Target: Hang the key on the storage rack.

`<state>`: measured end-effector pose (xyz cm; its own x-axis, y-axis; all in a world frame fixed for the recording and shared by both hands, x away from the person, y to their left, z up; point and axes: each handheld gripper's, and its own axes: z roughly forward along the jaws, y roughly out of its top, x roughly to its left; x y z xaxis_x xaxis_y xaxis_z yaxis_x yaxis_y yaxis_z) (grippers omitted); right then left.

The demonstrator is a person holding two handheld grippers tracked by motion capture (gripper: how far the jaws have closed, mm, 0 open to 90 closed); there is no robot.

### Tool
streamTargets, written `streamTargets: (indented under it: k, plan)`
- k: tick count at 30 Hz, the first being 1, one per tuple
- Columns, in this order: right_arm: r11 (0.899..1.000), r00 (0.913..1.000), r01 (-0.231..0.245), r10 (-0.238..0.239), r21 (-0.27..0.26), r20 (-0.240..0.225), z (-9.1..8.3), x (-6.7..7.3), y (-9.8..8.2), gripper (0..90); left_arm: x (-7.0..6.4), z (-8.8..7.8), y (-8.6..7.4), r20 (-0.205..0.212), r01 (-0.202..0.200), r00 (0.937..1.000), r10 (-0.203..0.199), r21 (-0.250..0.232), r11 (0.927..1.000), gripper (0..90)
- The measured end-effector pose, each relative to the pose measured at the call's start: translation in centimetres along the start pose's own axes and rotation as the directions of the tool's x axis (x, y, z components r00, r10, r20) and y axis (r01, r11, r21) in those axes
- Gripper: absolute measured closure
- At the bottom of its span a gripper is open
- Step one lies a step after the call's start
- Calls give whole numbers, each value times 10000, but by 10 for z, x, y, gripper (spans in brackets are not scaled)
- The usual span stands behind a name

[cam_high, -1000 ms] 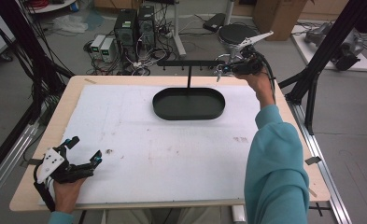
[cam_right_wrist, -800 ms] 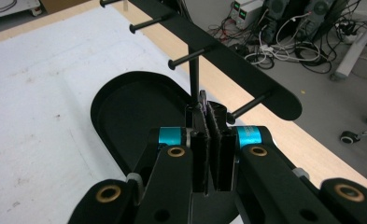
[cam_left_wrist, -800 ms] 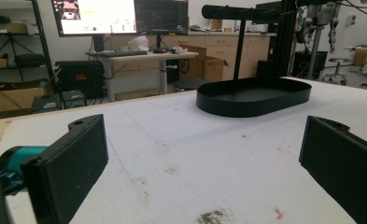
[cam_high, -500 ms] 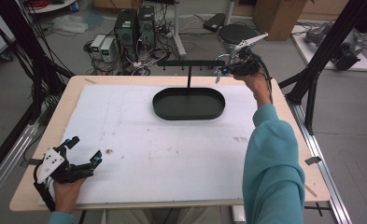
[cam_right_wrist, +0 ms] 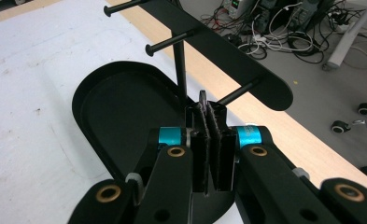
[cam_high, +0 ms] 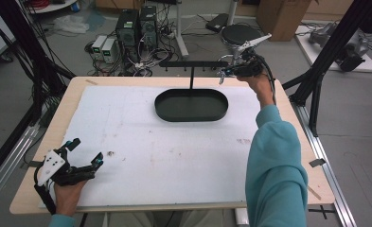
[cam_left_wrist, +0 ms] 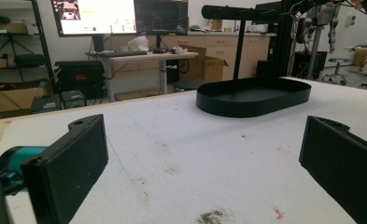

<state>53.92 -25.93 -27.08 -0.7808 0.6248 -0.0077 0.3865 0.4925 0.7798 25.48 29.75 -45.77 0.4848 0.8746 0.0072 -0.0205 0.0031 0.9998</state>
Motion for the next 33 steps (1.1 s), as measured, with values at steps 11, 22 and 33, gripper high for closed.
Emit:
streamTargets:
  k: [11, 22, 33]
  plan:
    - [10000, 9999, -37, 37, -78, 113, 2, -2, 0, 886, 0, 0, 0, 11, 3, 10000, -3, 8, 10000, 17]
    - [9998, 9996, -128, 132, -162, 250, 5, -6, -2, 886, 0, 0, 0, -3, 34, 10000, -34, -39, 10000, 17]
    - [9993, 9990, -143, 157, -334, 430, 7, -9, -2, 885, 0, 0, 0, 0, 16, 10000, -16, -20, 10000, 17]
